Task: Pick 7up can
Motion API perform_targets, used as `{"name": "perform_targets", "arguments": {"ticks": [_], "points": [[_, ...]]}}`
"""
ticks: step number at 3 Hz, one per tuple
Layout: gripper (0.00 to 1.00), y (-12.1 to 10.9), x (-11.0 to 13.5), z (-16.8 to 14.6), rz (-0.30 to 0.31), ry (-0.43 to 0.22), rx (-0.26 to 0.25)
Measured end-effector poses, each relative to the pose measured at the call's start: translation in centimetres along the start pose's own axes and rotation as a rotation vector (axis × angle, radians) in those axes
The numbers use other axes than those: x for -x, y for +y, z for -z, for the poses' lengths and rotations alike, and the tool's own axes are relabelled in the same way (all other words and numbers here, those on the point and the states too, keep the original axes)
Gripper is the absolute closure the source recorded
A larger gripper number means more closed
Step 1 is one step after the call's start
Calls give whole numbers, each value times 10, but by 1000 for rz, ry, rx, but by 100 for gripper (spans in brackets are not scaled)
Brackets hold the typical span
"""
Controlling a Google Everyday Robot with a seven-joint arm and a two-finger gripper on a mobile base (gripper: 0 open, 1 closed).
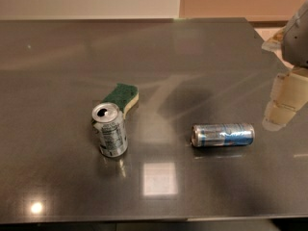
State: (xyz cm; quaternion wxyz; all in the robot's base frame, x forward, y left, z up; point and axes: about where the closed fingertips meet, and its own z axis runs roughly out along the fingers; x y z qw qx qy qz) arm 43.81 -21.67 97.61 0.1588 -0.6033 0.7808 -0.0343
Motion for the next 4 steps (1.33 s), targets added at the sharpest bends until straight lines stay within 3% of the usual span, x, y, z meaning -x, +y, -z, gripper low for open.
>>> {"name": "perform_targets", "arguments": {"ticks": [2,4], "points": [[0,0,10,1,14,-20,-4],[0,3,66,-5,89,-128,38]]}}
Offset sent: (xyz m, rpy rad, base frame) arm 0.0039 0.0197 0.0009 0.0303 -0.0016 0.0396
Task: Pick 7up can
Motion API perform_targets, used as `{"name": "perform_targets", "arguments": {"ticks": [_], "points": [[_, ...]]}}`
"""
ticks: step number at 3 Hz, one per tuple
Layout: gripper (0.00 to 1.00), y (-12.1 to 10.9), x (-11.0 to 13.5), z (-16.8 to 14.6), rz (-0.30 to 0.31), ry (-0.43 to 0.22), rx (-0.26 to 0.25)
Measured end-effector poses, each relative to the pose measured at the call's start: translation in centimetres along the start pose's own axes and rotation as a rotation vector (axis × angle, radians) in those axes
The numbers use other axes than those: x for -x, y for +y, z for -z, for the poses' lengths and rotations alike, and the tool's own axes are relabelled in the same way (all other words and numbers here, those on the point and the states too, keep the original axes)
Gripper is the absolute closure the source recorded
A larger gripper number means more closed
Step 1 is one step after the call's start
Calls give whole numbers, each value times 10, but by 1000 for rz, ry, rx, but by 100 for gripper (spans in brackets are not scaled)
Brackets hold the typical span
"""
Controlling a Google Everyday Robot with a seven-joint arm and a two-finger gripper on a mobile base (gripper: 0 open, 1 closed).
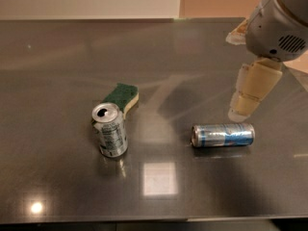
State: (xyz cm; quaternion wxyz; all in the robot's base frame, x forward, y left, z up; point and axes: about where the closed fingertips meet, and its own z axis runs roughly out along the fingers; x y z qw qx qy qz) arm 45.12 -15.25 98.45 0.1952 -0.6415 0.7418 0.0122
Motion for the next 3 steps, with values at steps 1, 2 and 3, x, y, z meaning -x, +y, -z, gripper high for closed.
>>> {"name": "perform_targets", "arguments": {"ticks": [1,2,3], "points": [[0,2,32,-13,48,-45,28],[0,10,59,-29,90,-80,64],[0,20,90,-52,138,-116,96]]}}
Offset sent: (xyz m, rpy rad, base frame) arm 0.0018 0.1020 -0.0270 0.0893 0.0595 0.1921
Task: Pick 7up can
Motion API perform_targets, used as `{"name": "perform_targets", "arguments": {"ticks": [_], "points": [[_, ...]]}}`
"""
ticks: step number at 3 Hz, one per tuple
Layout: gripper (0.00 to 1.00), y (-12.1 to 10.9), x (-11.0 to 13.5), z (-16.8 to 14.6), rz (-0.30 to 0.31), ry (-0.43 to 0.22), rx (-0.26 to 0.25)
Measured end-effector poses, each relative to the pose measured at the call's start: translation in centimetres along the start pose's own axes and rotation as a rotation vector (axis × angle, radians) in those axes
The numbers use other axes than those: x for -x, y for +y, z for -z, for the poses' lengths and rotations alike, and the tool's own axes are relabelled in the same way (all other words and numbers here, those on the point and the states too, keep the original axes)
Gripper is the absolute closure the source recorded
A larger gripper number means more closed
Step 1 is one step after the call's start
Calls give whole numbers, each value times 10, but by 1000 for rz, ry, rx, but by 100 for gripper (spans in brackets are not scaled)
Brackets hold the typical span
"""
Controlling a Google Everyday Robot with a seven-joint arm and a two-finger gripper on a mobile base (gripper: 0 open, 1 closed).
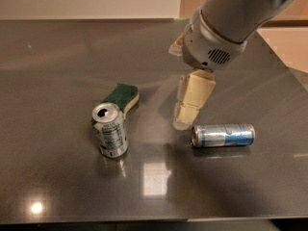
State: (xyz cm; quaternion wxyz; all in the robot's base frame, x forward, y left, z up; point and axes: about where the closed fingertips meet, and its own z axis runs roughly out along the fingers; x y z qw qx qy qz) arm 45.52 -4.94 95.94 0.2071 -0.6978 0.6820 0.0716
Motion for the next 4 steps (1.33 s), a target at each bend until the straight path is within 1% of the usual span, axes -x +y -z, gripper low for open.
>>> {"name": "perform_targets", "arguments": {"ticks": [2,3,4], "points": [[0,11,55,-49,69,-75,55],[0,21,75,-68,86,-93,95],[0,36,95,-86,116,-106,141]]}}
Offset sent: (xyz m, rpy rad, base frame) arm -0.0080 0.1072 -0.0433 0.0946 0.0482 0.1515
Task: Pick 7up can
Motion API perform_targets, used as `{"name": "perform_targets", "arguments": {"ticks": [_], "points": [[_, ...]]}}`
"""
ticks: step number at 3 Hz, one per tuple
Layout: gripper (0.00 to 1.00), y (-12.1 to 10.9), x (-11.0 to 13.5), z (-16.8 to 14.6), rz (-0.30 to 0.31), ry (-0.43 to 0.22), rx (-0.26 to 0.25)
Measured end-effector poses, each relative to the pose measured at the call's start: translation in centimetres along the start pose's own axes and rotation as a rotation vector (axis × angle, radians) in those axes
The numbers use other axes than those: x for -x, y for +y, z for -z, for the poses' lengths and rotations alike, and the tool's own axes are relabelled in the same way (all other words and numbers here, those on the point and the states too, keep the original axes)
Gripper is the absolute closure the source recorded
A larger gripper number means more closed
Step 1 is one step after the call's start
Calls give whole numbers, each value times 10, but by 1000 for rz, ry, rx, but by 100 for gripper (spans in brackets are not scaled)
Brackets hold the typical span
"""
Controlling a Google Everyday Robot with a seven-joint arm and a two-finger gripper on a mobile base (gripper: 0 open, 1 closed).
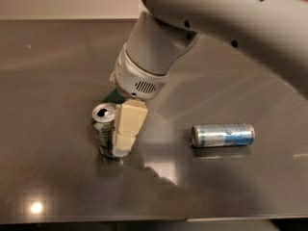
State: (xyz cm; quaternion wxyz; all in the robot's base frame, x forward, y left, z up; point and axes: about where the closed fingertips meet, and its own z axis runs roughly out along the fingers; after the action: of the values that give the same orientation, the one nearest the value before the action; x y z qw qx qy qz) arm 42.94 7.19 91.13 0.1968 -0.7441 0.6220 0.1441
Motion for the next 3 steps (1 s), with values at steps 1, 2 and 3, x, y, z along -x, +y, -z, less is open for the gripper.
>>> {"name": "perform_targets", "arguments": {"ticks": [1,2,3], "points": [[0,10,13,-15,29,-10,30],[18,12,18,-23,51,-14,32],[42,12,19,-22,56,-20,23]]}}
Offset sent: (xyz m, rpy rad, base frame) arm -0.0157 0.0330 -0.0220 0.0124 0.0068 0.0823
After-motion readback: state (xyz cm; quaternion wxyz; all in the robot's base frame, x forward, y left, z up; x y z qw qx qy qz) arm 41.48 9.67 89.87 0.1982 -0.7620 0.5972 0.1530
